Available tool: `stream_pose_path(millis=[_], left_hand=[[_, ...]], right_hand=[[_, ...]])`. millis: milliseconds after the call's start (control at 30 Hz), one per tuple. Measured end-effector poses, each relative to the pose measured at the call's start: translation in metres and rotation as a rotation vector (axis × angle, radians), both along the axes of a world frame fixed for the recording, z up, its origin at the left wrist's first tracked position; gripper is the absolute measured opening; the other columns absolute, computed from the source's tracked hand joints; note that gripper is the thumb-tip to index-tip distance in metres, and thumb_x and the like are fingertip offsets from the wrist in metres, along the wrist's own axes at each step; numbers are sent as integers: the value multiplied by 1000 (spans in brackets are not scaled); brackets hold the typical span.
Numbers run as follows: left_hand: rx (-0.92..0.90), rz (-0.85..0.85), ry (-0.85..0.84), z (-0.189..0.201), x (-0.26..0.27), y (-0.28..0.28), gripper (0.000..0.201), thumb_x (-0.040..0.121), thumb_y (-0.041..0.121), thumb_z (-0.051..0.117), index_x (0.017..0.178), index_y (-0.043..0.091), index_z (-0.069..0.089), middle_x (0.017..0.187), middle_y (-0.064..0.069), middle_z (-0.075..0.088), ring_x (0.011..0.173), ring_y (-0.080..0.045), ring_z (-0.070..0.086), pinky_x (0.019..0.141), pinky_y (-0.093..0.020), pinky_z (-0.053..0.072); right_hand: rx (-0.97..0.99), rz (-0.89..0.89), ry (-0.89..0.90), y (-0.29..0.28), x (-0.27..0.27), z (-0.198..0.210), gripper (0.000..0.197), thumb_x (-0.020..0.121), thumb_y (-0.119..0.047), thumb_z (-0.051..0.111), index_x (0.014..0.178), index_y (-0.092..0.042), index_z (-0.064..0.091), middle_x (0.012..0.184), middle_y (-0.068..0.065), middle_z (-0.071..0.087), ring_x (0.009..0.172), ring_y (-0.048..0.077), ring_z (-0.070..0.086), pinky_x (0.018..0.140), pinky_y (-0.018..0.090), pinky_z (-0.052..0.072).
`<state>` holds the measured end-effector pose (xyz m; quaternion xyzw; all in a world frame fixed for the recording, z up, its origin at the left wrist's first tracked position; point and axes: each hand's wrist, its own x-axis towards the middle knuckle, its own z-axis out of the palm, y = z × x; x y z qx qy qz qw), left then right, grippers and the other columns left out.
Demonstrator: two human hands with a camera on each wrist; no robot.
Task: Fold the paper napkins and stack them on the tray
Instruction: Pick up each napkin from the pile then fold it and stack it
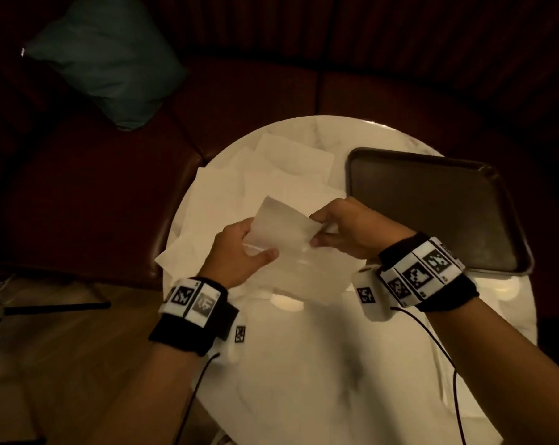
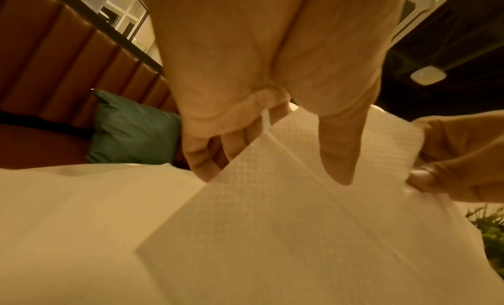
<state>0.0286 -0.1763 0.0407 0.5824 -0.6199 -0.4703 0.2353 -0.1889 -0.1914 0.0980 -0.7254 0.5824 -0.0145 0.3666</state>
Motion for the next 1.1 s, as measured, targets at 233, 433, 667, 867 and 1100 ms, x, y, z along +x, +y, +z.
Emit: stream_pose_path(millis=[233, 433, 667, 867, 1100], left_hand=[[29, -73, 136, 60, -67, 26, 11, 78, 11, 71, 75, 1, 69, 79, -16, 68, 73, -20, 62, 72, -40, 51], [93, -77, 355, 103, -124, 54, 19, 79, 10, 68, 94, -3, 67, 102, -23, 67, 98, -34, 64, 90, -50, 52], [170, -136, 548, 128, -170, 79, 35, 69, 16, 65, 101, 1, 65, 102, -14, 69, 96, -26, 66, 86, -37, 56], [71, -89, 513, 133, -173, 78, 21, 78, 6, 63, 97, 12, 66, 88, 4, 74, 86, -13, 70, 74, -25, 58], [18, -109, 548, 131, -179, 79, 21, 85, -4, 53, 96, 10, 65, 78, 10, 74, 78, -3, 69, 70, -15, 55]], right_hand=[[-102, -335, -353, 62, -101, 38, 27, 75, -37, 75, 99, -25, 70, 96, -8, 73, 91, 5, 68, 83, 28, 53], [130, -703, -955, 137, -171, -5, 92, 48, -66, 80, 124, -20, 53, 117, 7, 68, 109, 25, 64, 86, 38, 49], [125, -784, -1206, 149, -168, -8, 73, 60, -45, 84, 116, -5, 60, 113, 14, 68, 105, 28, 64, 84, 37, 53], [-209, -830, -1074, 167, -193, 27, 20, 78, -15, 68, 98, -10, 69, 96, 6, 74, 89, 18, 71, 73, 27, 56], [-330, -765, -1147, 188, -213, 37, 20, 63, -14, 73, 82, -19, 77, 89, 3, 76, 86, 19, 72, 71, 28, 58]])
